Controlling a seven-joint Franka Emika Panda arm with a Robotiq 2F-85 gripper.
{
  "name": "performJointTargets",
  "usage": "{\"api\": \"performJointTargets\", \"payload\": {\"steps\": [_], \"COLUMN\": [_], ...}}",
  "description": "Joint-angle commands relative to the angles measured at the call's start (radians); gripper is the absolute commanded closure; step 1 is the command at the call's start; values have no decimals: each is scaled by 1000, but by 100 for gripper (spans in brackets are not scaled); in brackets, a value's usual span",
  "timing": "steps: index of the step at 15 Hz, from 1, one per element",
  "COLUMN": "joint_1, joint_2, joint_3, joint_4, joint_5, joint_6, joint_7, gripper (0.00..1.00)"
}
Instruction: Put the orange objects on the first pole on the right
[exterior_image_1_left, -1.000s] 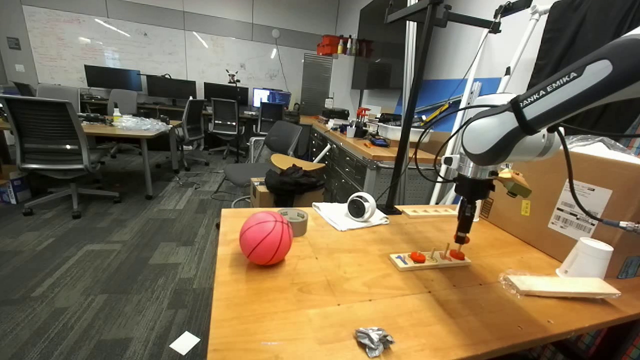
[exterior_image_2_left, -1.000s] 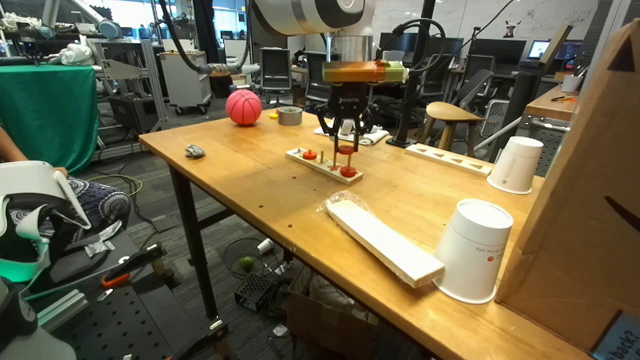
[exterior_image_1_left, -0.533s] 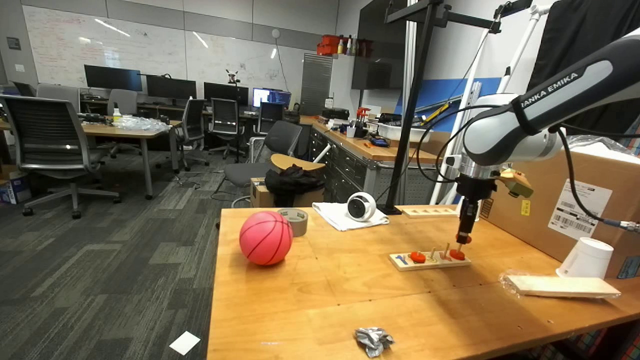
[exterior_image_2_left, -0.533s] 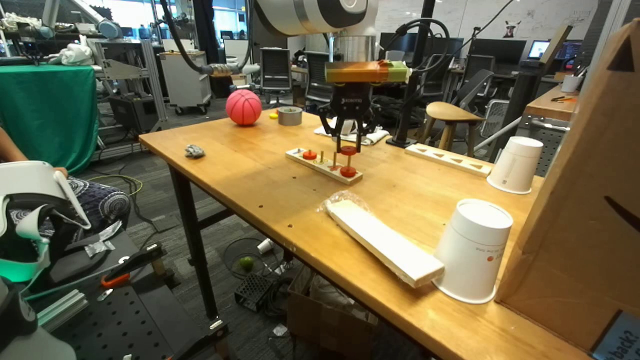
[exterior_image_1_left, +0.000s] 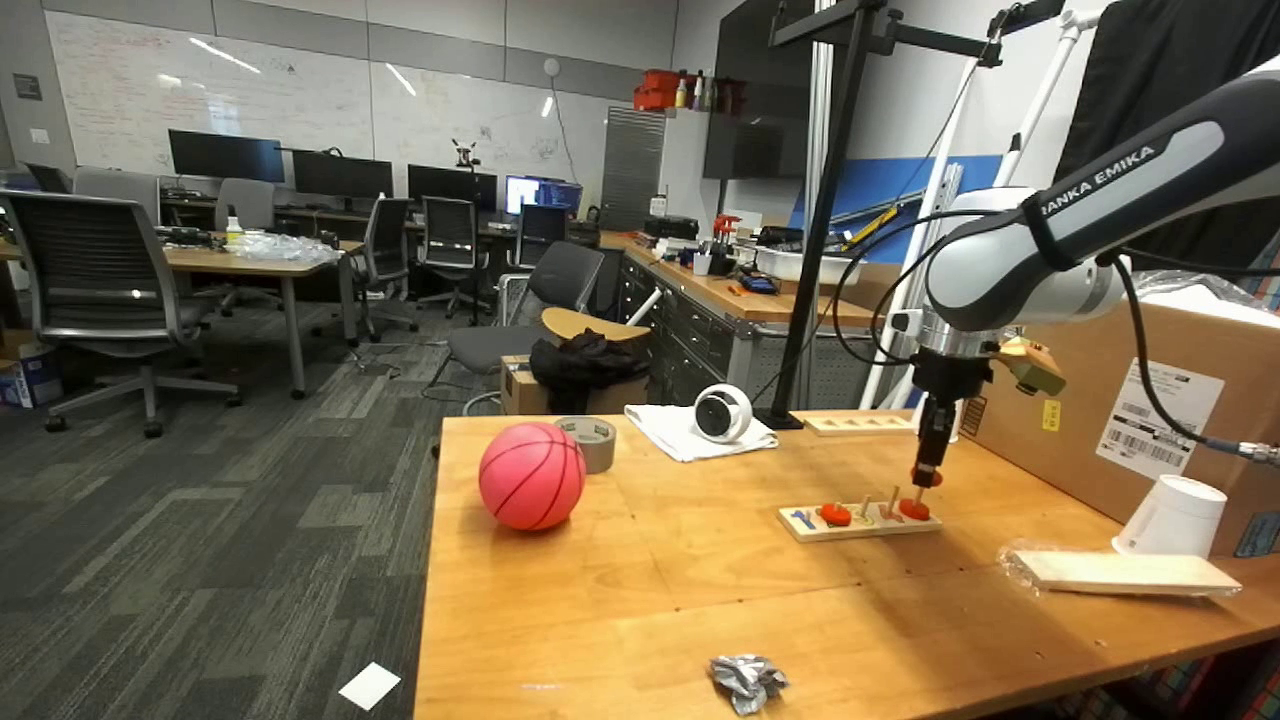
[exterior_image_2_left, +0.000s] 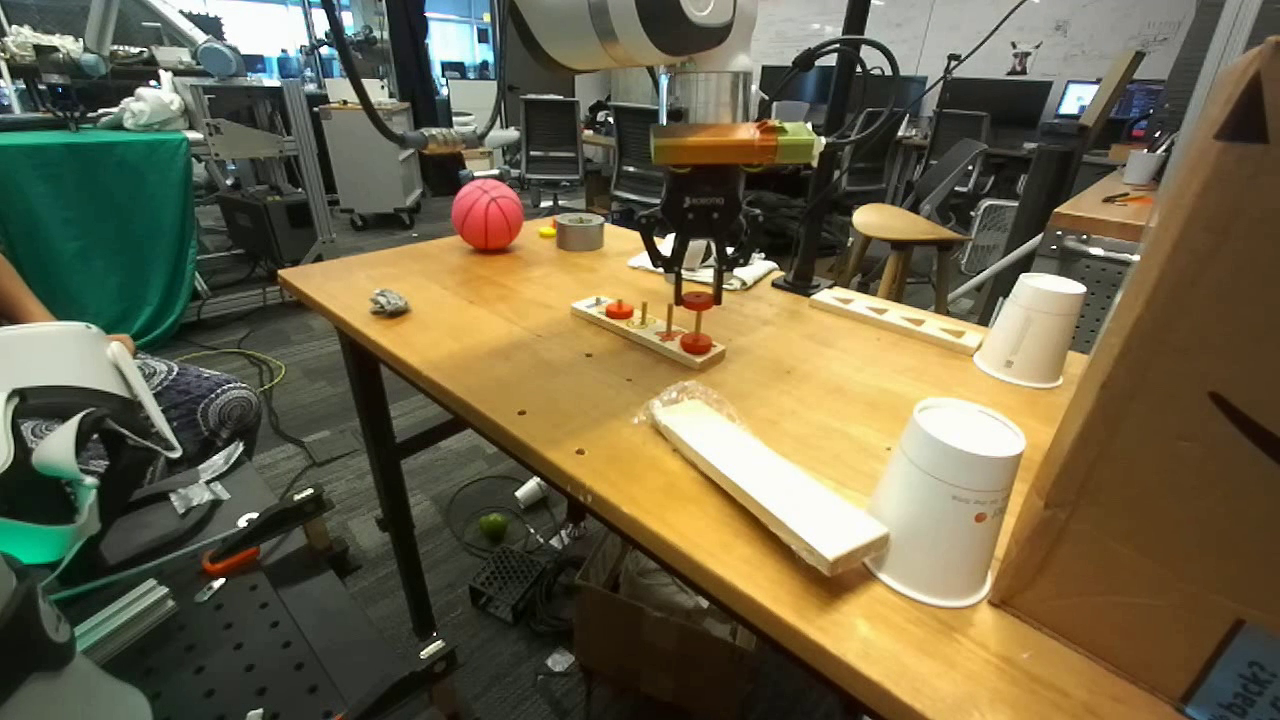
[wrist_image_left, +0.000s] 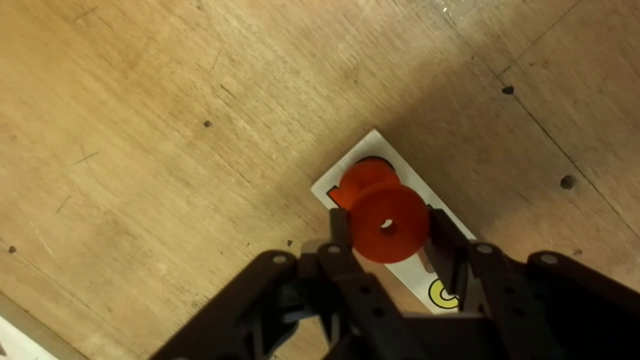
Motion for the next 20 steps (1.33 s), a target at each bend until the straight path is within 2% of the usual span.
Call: {"api": "performJointTargets", "payload": {"steps": [1,17,18,19,20], "joint_1": [-5,-12,-13,-14,-16], "joint_2": [20,25,25,29,35], "joint_3": [4,-2,-2,-2,-2], "joint_4": [8,10,10,9,9], "joint_5": [13,17,17,17,18], "joint_6": [31,33,34,34,35], "joint_7": [-21,-19,-17,-16,-15], "gripper": [83,83,66,33,33]}}
